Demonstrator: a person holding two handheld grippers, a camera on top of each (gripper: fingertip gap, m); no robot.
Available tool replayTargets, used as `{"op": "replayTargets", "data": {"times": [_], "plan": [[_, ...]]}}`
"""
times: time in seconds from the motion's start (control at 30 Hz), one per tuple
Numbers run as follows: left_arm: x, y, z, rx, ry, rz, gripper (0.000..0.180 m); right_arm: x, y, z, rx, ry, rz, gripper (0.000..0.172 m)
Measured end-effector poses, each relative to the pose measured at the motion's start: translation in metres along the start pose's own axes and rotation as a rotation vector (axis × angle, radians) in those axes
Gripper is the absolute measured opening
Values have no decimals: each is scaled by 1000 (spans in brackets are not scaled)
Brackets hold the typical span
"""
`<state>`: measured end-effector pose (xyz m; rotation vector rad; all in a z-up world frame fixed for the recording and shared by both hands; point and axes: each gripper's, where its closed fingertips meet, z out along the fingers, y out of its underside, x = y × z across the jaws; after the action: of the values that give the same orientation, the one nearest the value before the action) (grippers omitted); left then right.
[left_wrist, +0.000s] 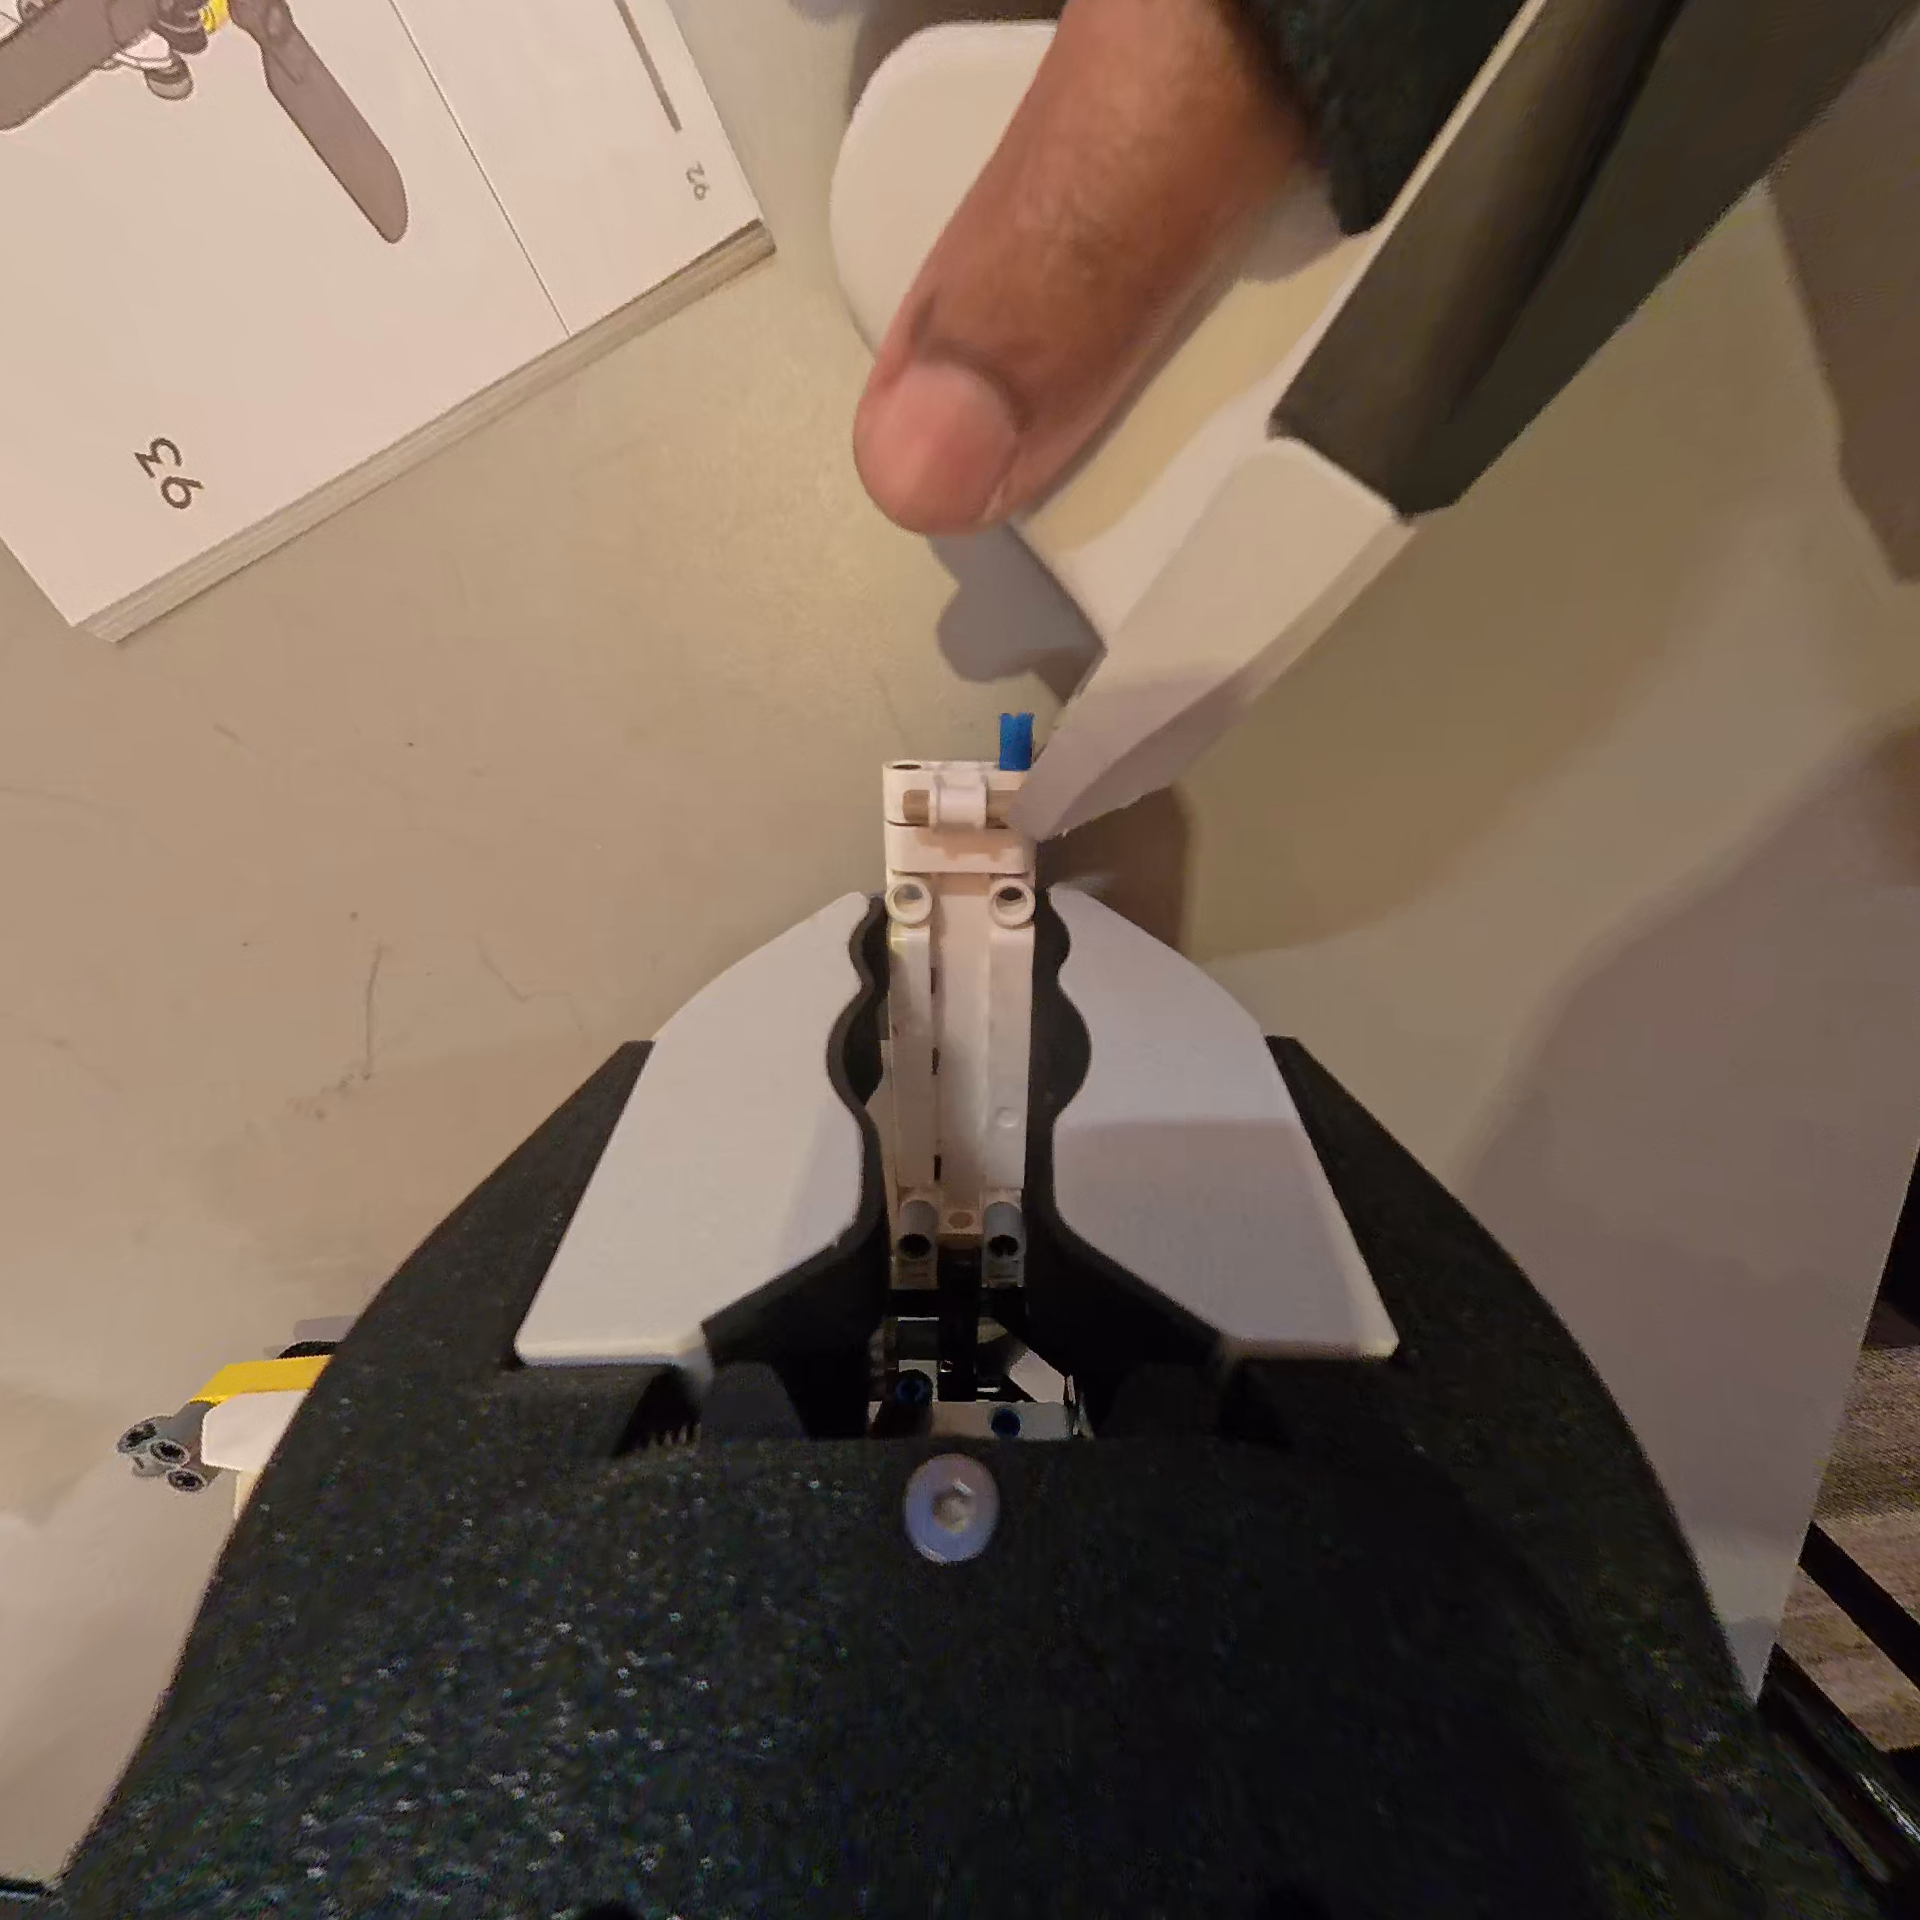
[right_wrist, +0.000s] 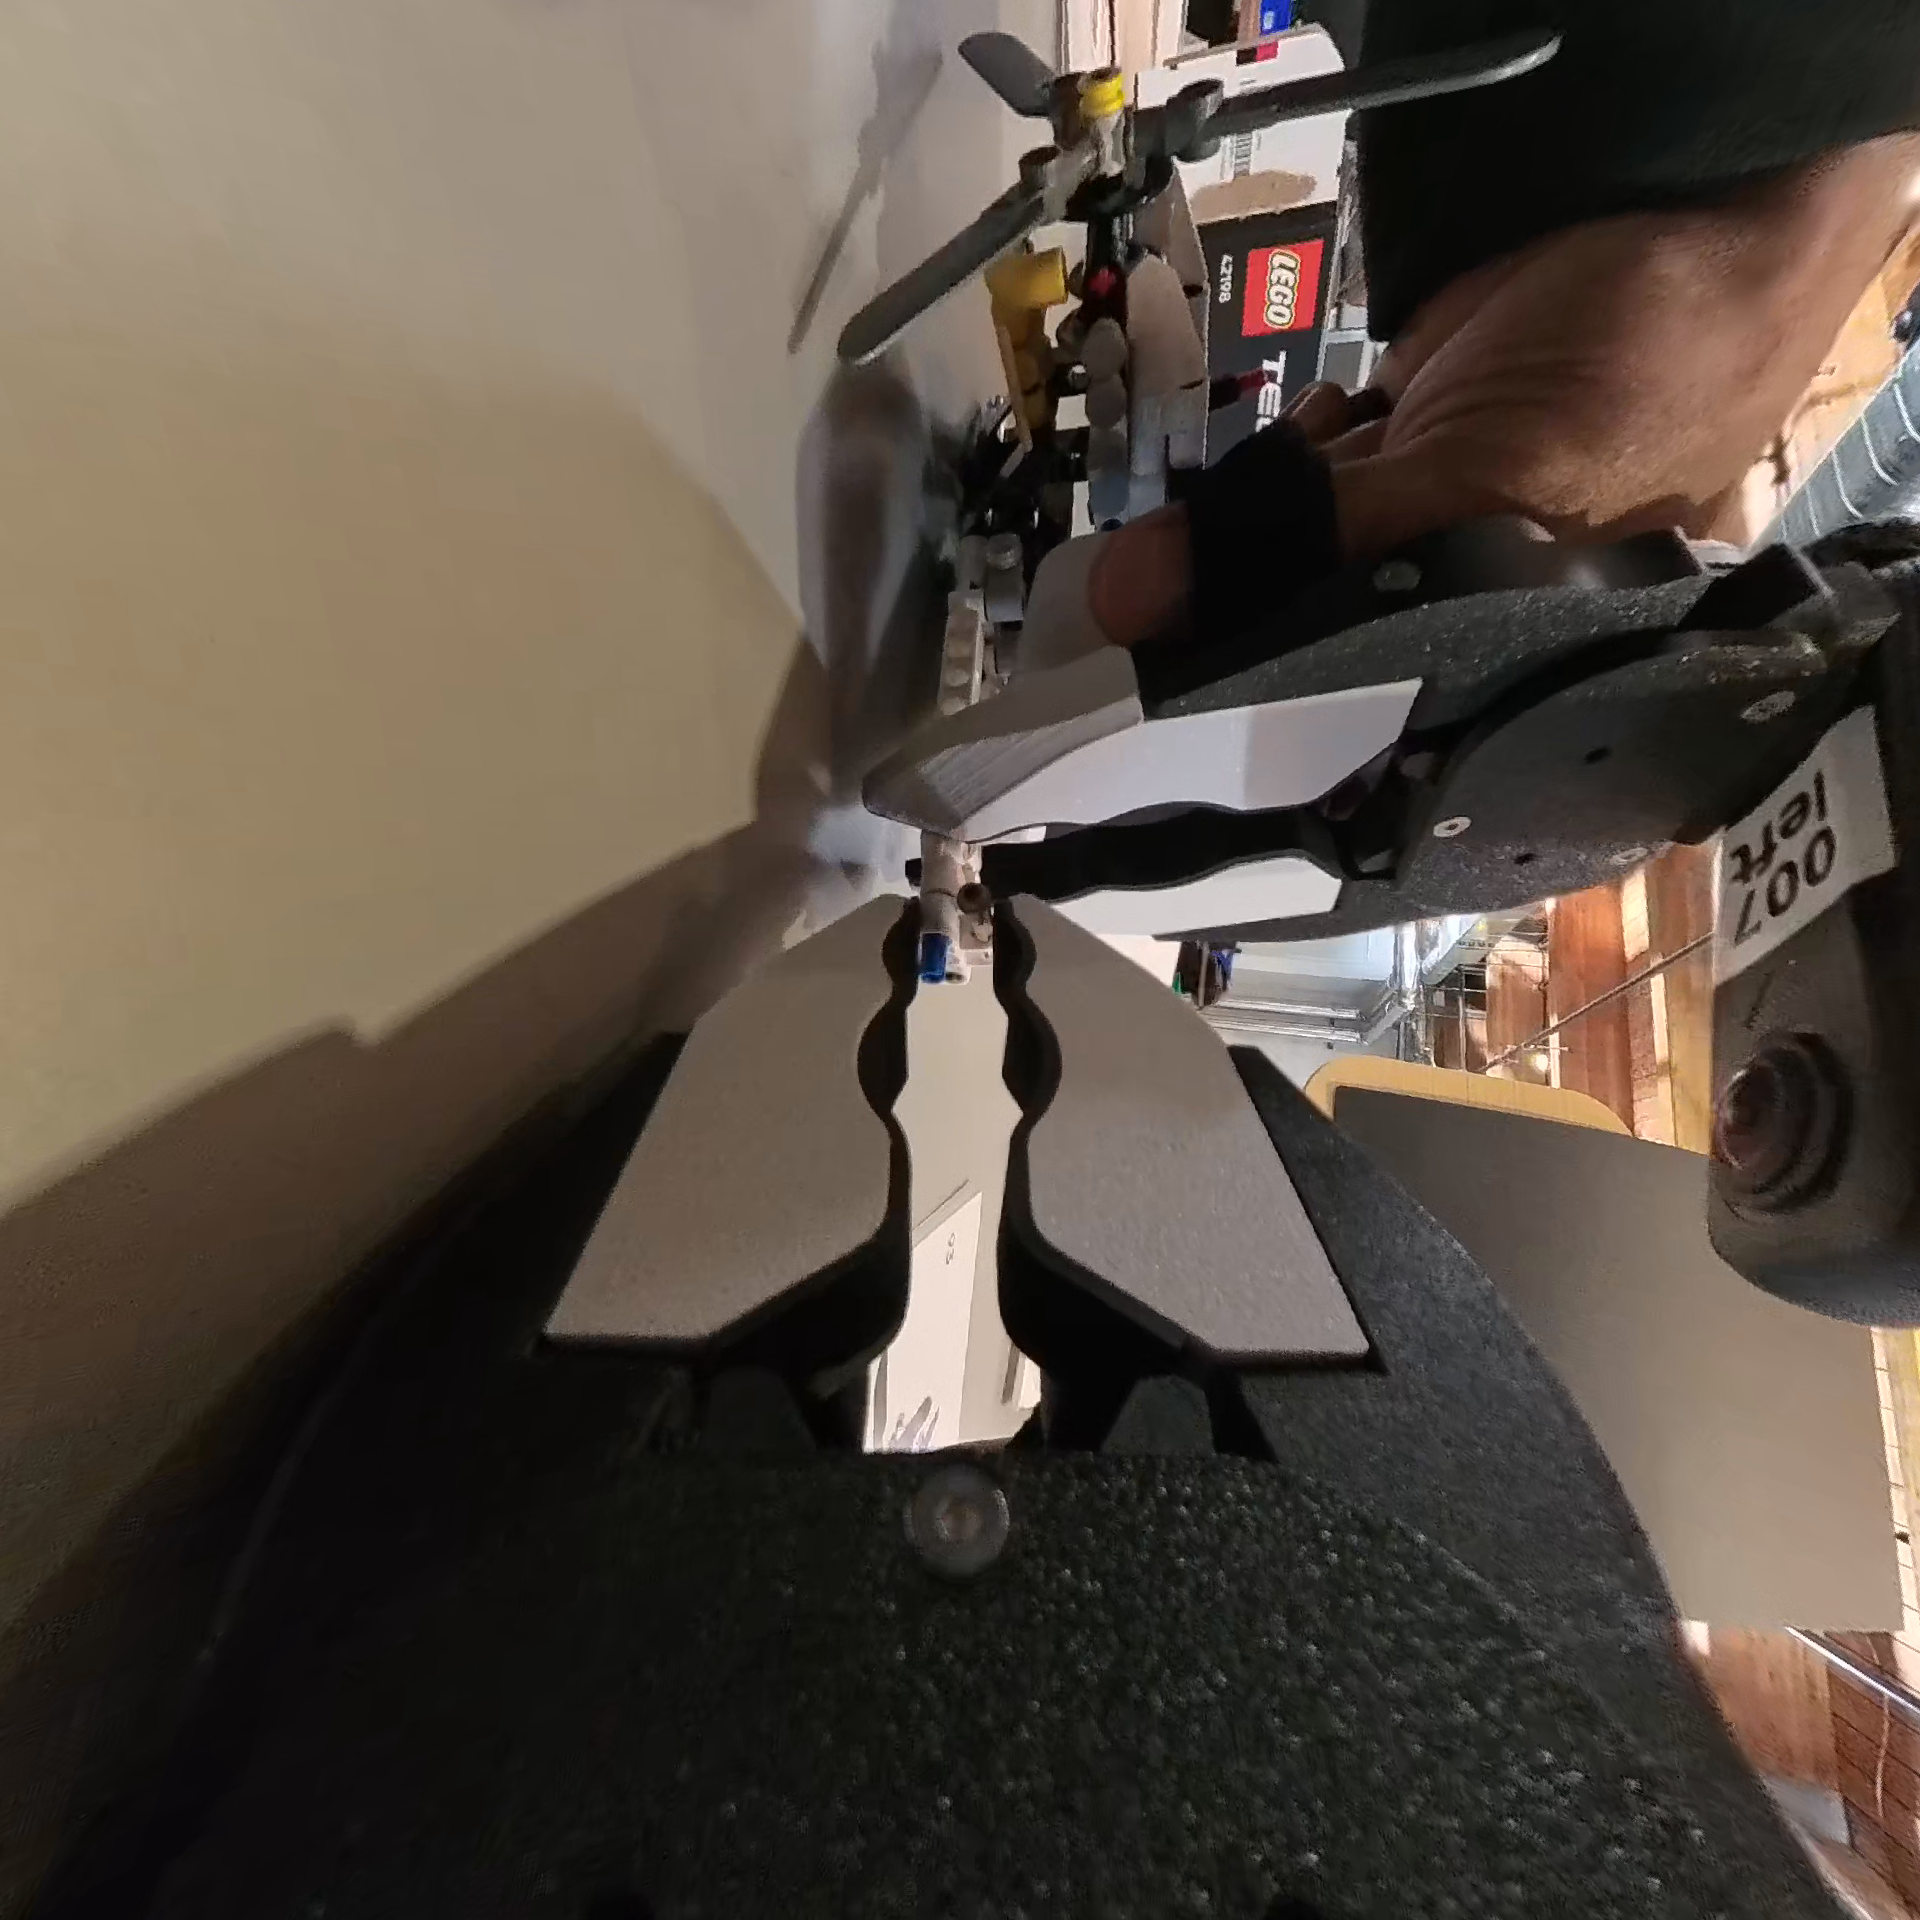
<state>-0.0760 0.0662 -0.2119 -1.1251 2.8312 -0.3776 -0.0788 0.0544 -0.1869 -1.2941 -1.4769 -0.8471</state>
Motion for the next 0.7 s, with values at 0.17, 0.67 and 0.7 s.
{"op": "replayTargets", "data": {"times": [0.17,0.67,0.7], "plan": [[1,-1,0,1,1,3,28,0,0,0,1,8,-19,14],[6,-7,7,-16,7,46,28,-7,-7,-6,36,-69,-19,4],[6,-7,7,-18,1,48,28,-7,-7,-6,32,-65,-30,4]]}}
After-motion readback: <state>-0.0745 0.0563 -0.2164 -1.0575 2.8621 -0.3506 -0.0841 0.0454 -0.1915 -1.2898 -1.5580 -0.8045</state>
